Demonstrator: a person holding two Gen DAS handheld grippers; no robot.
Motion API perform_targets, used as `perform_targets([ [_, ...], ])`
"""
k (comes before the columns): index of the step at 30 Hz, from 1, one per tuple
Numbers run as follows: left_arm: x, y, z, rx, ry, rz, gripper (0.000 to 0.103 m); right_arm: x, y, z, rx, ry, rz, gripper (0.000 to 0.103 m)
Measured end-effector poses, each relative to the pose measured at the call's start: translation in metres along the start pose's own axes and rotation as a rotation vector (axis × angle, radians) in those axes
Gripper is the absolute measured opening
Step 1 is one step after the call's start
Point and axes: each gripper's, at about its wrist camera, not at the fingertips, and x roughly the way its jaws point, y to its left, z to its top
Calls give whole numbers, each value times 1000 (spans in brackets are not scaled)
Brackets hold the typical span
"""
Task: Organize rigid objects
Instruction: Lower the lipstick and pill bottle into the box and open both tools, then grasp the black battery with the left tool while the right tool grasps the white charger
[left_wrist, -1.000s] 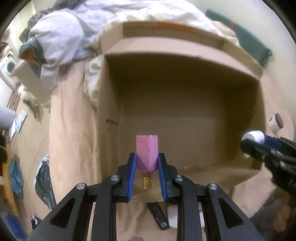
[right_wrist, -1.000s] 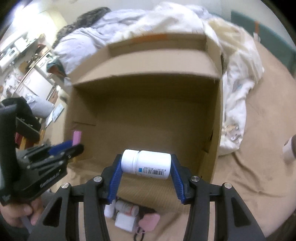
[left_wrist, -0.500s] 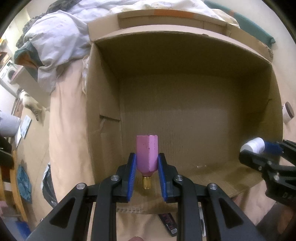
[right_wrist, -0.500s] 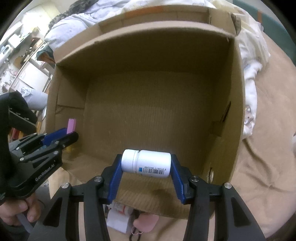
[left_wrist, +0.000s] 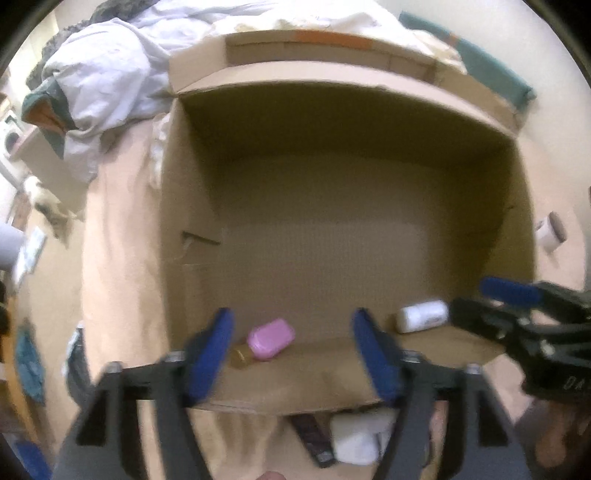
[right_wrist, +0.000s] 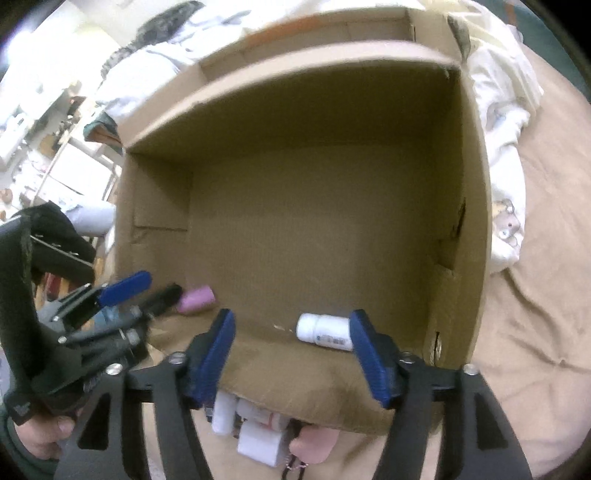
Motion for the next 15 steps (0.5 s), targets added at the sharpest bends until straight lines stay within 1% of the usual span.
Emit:
perform_targets([
  [2,-4,-1,3,2,-7,4,69,-4,3,2,-15,5,2,71],
  [3,-8,0,4,-8,-14,13,71,-7,5,3,-19,5,9,71],
  [4,-12,1,5,-21,-20,15,78,-10,6,3,-23,1,21,71],
  [6,-20,5,7,-59,-26,-2,87,-15,8,4,-24,-8,18,71],
  [8,-26,8,9,-74,-26,-26,87,-20,7,4,-9,-14,19,72],
  [11,-35,11,9,-80,-13,3,87,-28,6,1,27,4,52,72],
  [12,-39,12,8,-91,-7,2,87,-31,7,-1,30,12,62,72],
  [15,-52,12,-2,-109,6,-5,87,-45,17,-11,4,-5,43,72],
])
